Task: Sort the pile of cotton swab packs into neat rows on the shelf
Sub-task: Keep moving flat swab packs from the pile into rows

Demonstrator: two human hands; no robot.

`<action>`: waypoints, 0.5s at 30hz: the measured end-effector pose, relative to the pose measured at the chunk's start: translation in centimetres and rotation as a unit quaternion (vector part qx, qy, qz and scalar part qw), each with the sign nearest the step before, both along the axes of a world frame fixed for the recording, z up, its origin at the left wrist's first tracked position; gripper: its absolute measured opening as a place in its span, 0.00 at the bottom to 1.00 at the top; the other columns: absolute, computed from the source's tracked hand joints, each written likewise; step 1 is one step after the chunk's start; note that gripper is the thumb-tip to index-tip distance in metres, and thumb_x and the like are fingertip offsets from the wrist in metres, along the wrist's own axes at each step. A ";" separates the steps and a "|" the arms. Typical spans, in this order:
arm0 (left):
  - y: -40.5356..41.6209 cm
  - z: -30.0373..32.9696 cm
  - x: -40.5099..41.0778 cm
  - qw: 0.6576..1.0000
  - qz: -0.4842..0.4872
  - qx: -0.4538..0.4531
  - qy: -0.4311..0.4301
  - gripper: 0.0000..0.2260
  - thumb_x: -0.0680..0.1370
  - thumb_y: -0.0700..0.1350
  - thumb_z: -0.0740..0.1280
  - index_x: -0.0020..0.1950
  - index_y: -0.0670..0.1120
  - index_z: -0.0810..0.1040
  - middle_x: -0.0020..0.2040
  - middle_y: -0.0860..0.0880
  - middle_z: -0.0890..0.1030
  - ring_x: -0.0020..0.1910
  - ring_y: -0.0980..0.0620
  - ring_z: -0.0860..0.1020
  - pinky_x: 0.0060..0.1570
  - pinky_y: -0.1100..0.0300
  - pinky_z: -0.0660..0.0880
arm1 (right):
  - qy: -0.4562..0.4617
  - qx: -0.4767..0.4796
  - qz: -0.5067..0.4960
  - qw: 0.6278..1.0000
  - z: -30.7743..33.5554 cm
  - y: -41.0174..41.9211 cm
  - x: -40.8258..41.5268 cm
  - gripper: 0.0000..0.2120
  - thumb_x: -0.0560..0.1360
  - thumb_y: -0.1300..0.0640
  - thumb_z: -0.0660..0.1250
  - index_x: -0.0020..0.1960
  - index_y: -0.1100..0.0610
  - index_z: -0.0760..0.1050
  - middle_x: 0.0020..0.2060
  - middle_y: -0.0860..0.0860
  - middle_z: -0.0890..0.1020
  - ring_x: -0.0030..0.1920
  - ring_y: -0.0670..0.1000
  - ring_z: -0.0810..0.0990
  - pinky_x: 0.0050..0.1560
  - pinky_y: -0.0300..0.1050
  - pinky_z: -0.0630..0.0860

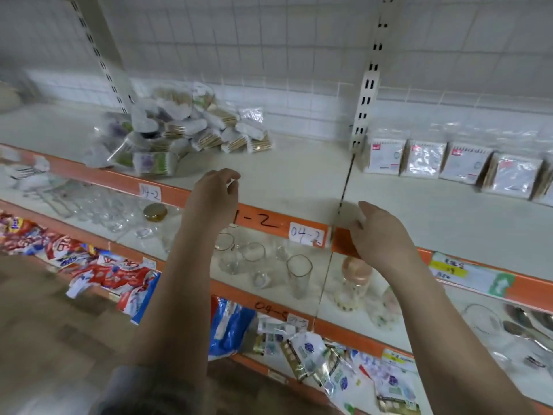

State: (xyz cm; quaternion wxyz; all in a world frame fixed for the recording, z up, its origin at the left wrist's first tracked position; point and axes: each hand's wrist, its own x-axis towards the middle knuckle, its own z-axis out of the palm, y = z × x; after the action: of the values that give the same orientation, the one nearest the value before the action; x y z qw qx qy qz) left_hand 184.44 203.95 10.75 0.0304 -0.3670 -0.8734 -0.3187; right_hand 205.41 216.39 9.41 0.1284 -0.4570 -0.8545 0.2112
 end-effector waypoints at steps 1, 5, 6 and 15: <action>-0.3 -0.2 -0.8 1.000 0.000 0.002 -0.006 0.13 0.81 0.42 0.57 0.63 0.46 0.75 0.61 0.45 0.75 0.59 0.47 0.73 0.53 0.58 0.68 | -0.001 -0.002 0.001 1.000 0.1 -0.3 -0.9 0.16 0.80 0.61 0.55 0.66 0.63 0.68 0.64 0.59 0.73 0.62 0.58 0.71 0.54 0.45 0.67; -1.0 -0.6 -3.4 1.000 0.003 -0.007 -0.011 0.13 0.81 0.43 0.57 0.64 0.47 0.74 0.62 0.47 0.75 0.58 0.49 0.73 0.51 0.60 0.67 | 0.002 0.006 0.016 1.000 0.4 -0.5 -4.3 0.17 0.80 0.61 0.54 0.68 0.64 0.66 0.65 0.59 0.72 0.63 0.59 0.71 0.56 0.47 0.67; -1.0 -0.6 -4.1 1.000 0.005 -0.005 -0.013 0.13 0.81 0.44 0.56 0.64 0.48 0.74 0.62 0.47 0.75 0.57 0.50 0.73 0.50 0.60 0.66 | 0.005 0.008 0.021 1.000 0.6 -0.3 -5.3 0.17 0.80 0.61 0.54 0.67 0.64 0.66 0.65 0.59 0.72 0.63 0.59 0.71 0.57 0.47 0.68; 1.7 0.9 -11.5 0.999 0.006 0.027 0.017 0.14 0.81 0.42 0.58 0.64 0.46 0.75 0.63 0.45 0.76 0.56 0.49 0.75 0.49 0.63 0.66 | -0.013 0.051 0.094 0.994 2.8 5.6 -17.0 0.19 0.81 0.59 0.54 0.70 0.63 0.64 0.68 0.59 0.71 0.68 0.58 0.67 0.63 0.46 0.64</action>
State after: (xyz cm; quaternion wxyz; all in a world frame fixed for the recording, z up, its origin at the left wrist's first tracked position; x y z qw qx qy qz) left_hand 172.95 205.64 11.65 0.0568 -0.3662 -0.8659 -0.3360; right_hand 188.44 221.96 12.25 0.1201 -0.3700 -0.9049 0.1728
